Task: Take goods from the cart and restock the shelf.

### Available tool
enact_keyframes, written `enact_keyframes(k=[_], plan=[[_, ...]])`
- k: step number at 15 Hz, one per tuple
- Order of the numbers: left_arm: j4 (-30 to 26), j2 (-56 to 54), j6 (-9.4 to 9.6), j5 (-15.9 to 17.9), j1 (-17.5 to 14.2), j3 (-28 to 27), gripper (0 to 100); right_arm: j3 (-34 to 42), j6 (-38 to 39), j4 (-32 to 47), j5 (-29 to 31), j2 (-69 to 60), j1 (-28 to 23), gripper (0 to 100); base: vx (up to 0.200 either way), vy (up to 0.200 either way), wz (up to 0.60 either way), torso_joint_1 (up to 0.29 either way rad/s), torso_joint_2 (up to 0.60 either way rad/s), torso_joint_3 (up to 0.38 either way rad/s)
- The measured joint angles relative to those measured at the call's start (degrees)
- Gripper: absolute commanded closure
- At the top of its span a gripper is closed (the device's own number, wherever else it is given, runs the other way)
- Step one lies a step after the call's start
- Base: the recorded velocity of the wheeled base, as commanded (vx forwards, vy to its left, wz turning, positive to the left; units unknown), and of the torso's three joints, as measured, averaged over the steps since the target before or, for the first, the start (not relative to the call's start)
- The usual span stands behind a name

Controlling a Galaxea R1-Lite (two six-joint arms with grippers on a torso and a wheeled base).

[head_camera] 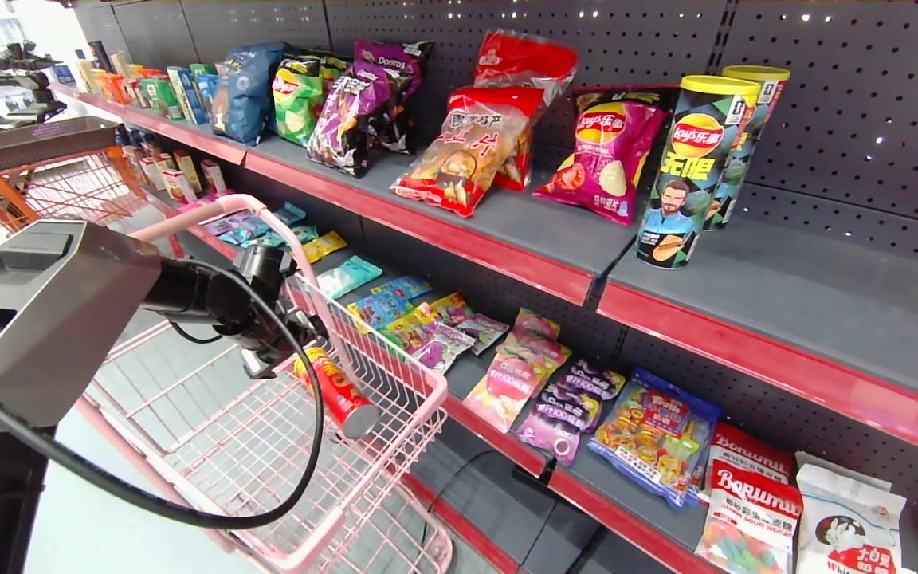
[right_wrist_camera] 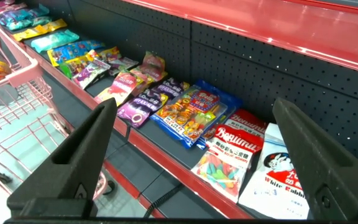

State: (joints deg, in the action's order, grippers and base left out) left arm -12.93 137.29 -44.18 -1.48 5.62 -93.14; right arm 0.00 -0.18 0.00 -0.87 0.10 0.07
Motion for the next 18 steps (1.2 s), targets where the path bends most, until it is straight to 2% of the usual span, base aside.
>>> enact_keyframes(k=[2,4,7,8,15,18], plan=[[-3.1,2.1,-2.35,0.0,0.1,-4.3,0,0.0,0.0,0.0,0.0,0.0,0.0,0,0.0,0.0,0.0,0.0,0.0,0.0],[-6.2,4.3,-3.5,0.8,0.2,-7.7,0,0.0,0.0,0.0,0.0,0.0,0.0,0,0.0,0.0,0.0,0.0,0.0,0.0],[-9.3,5.9,-3.55,4.7,0.2,-9.5,0,0.0,0.0,0.0,0.0,0.0,0.0,0,0.0,0.0,0.0,0.0,0.0,0.0],[-9.5,6.3,-3.55,5.1,0.2,-10.1,0,0.0,0.0,0.0,0.0,0.0,0.0,0,0.0,0.0,0.0,0.0,0.0,0.0],[-10.0,9.3,-3.0,5.3,0.2,-11.6,0,0.0,0.0,0.0,0.0,0.0,0.0,0,0.0,0.0,0.0,0.0,0.0,0.0],[-10.0,9.9,-2.97,5.3,0.1,-11.8,0,0.0,0.0,0.0,0.0,0.0,0.0,0,0.0,0.0,0.0,-0.118,0.35,0.23]])
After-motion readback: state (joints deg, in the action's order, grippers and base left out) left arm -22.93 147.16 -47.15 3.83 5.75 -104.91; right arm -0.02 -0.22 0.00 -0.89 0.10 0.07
